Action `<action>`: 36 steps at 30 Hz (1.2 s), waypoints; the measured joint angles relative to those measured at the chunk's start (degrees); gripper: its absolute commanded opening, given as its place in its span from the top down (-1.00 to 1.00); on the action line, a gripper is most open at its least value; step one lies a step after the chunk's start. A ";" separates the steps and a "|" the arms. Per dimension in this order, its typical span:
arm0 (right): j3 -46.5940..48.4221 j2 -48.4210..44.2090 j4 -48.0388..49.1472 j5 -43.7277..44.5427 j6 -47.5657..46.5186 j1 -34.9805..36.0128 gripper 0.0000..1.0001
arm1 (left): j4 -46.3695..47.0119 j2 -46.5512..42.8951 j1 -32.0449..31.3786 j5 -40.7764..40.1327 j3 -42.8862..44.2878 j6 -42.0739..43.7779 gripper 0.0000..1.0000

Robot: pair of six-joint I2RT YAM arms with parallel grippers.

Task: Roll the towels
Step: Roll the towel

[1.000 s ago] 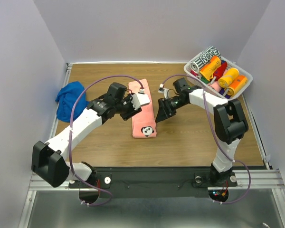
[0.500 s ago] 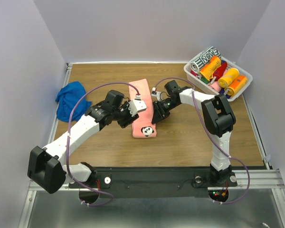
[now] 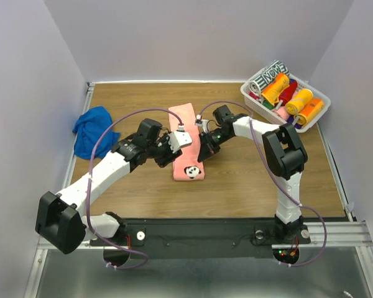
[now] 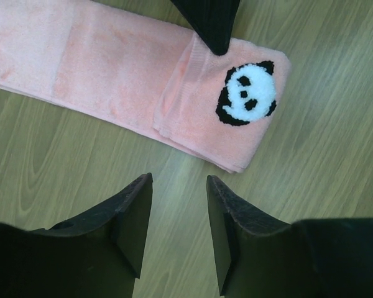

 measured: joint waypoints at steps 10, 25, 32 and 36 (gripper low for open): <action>0.00 2.32 1.81 5.55 1.44 0.11 0.78 | 3.61 -0.63 -8.61 -3.58 -7.69 5.20 -0.15; 0.00 2.32 2.27 6.82 4.79 0.15 0.09 | 16.39 8.68 -18.75 -17.44 -12.70 11.54 -0.42; 0.11 2.34 2.25 6.91 5.46 0.15 0.09 | 18.16 11.30 -20.61 -17.77 -12.68 14.95 -0.42; 0.11 2.34 2.25 6.93 5.68 0.15 0.03 | 20.72 13.62 -20.70 -19.32 -12.70 15.76 -0.42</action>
